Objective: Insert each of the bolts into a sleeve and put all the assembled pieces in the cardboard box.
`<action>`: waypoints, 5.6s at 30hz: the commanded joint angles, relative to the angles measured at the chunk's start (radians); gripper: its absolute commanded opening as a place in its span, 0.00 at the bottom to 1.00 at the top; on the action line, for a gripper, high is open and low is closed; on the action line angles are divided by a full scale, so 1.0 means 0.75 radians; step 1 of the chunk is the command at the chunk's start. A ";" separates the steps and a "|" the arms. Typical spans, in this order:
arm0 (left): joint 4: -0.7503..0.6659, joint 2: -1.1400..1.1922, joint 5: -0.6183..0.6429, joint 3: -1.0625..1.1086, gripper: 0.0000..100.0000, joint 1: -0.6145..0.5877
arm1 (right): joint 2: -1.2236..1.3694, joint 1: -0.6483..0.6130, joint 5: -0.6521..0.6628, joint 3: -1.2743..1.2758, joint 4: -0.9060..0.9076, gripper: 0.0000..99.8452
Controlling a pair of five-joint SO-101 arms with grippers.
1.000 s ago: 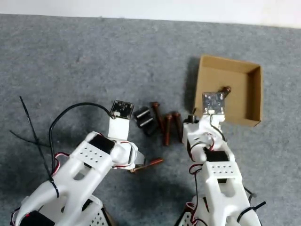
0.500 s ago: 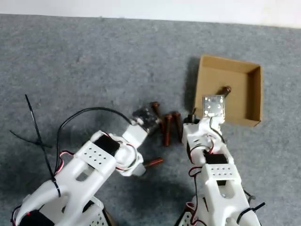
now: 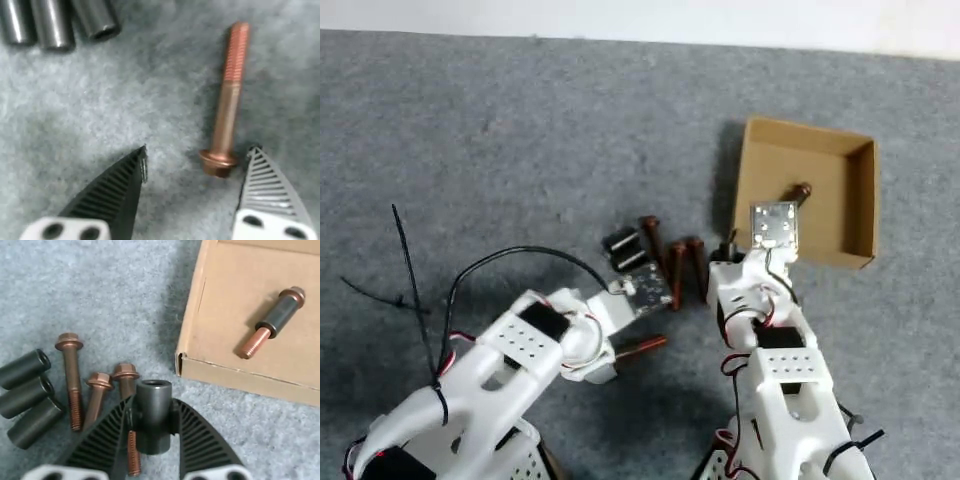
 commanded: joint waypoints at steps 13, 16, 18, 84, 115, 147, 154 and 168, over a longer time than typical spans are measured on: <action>-0.108 0.005 -0.102 0.005 0.29 -0.042 | -0.011 -0.003 0.014 -0.011 -0.040 0.00; -0.108 0.007 -0.100 0.005 0.29 -0.042 | -0.011 -0.003 0.014 -0.011 -0.040 0.00; -0.108 0.007 -0.100 0.007 0.29 -0.042 | -0.011 -0.003 0.014 -0.011 -0.040 0.00; -0.041 -1.173 0.174 0.349 0.01 -0.619 | -0.013 0.001 0.014 -0.009 -0.040 0.00; 0.203 -1.196 -0.270 0.337 0.01 -0.408 | -0.013 -0.003 0.014 -0.009 -0.040 0.00; -0.135 0.154 -0.205 -0.165 0.02 -0.549 | -0.011 -0.005 0.014 -0.007 -0.038 0.00; -0.133 0.154 -0.043 -0.157 0.21 -0.576 | -0.011 -0.005 0.014 -0.007 -0.038 0.00; -0.129 -0.116 0.886 -0.191 0.21 -0.703 | -0.011 -0.005 0.014 -0.007 -0.038 0.00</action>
